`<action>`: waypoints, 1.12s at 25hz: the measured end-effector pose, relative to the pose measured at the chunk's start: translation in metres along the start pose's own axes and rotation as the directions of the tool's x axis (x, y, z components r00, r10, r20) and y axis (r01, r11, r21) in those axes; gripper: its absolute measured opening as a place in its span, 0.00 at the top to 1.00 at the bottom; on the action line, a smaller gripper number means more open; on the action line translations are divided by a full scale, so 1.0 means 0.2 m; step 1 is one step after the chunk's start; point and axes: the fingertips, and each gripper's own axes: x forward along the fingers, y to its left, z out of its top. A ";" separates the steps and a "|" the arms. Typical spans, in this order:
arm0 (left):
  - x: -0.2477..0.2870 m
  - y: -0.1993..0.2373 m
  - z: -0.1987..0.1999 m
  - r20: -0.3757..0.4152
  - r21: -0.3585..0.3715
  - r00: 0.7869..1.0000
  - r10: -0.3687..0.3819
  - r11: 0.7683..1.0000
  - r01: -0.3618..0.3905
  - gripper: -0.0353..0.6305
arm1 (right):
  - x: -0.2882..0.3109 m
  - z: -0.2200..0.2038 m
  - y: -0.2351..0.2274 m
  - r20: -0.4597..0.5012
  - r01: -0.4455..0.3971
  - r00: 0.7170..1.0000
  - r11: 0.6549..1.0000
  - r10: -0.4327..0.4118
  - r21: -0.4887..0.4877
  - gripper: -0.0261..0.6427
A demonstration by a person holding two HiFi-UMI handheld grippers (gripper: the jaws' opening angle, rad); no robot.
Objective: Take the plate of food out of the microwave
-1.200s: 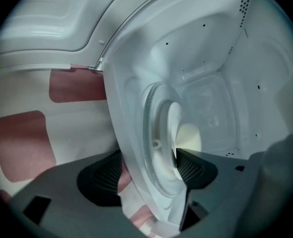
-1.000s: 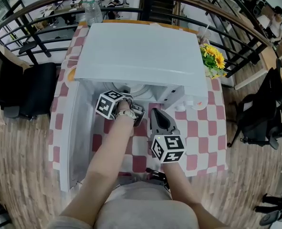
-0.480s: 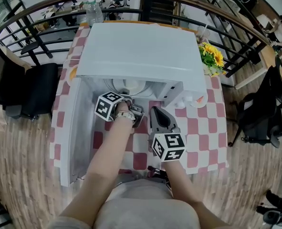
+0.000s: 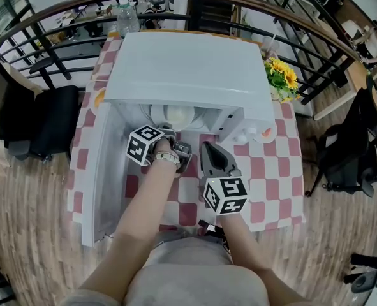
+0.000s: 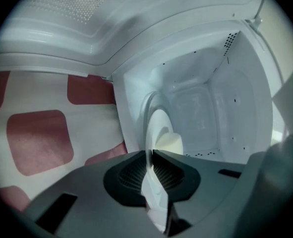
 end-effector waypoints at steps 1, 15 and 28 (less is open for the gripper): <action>0.00 0.00 0.00 -0.001 -0.003 1.000 -0.007 1.000 0.007 0.88 | 0.00 0.00 0.00 0.000 -0.002 1.000 1.000 0.002 -0.003 0.92; -0.08 -0.12 0.00 0.002 0.028 0.981 -0.194 0.981 0.194 0.92 | -0.06 0.00 0.05 0.006 0.011 1.000 1.000 -0.011 -0.014 0.92; -0.20 -0.13 -0.06 -0.023 0.037 0.952 -0.306 0.951 0.306 0.92 | -0.14 -0.01 0.08 0.015 0.010 1.000 0.999 -0.010 -0.032 0.92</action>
